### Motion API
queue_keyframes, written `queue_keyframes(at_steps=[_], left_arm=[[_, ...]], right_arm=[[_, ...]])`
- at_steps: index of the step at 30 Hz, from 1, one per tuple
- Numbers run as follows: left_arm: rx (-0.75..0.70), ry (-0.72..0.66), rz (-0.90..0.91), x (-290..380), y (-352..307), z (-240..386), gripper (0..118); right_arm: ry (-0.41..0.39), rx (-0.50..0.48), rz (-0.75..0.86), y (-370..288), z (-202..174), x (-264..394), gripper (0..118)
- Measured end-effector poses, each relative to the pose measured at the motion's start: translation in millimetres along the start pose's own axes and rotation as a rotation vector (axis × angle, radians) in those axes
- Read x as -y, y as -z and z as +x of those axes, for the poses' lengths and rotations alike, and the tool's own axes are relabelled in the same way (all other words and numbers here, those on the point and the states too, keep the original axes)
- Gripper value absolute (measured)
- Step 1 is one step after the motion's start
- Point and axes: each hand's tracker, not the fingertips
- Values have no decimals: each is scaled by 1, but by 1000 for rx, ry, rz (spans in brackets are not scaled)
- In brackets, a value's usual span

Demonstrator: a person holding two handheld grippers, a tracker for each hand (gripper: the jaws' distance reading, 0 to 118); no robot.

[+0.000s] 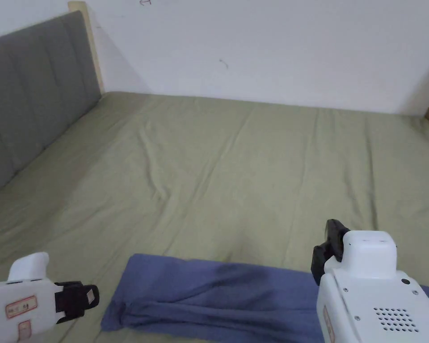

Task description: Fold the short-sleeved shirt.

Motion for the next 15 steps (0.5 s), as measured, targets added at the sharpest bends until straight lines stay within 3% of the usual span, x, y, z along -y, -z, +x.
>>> queue_keyframes(at_steps=[3, 4, 8, 9, 11, 12, 15], left_arm=[[69, -40, -41, -6, 12, -18, 1], [84, -69, -50, -9, 18, -26, 9], [199, -197, -112, -19, 53, -55, 85], [242, -217, -156, -21, 67, -61, 90], [284, -285, -221, -26, 87, -72, 90], [312, -306, -236, -26, 97, -75, 90], [400, -368, -195, -25, 112, -82, 89]], right_arm=[[-20, 9, 18, 7, -9, -5, 1], [-11, 0, 15, 8, -12, -8, 1], [-48, -9, 21, 20, -26, -14, 1], [-49, -15, 15, 23, -28, -14, 1], [-32, -24, -3, 29, -31, -14, 1], [12, -41, -22, 33, -31, -16, 1], [32, -45, -33, 42, -32, -22, 1]])
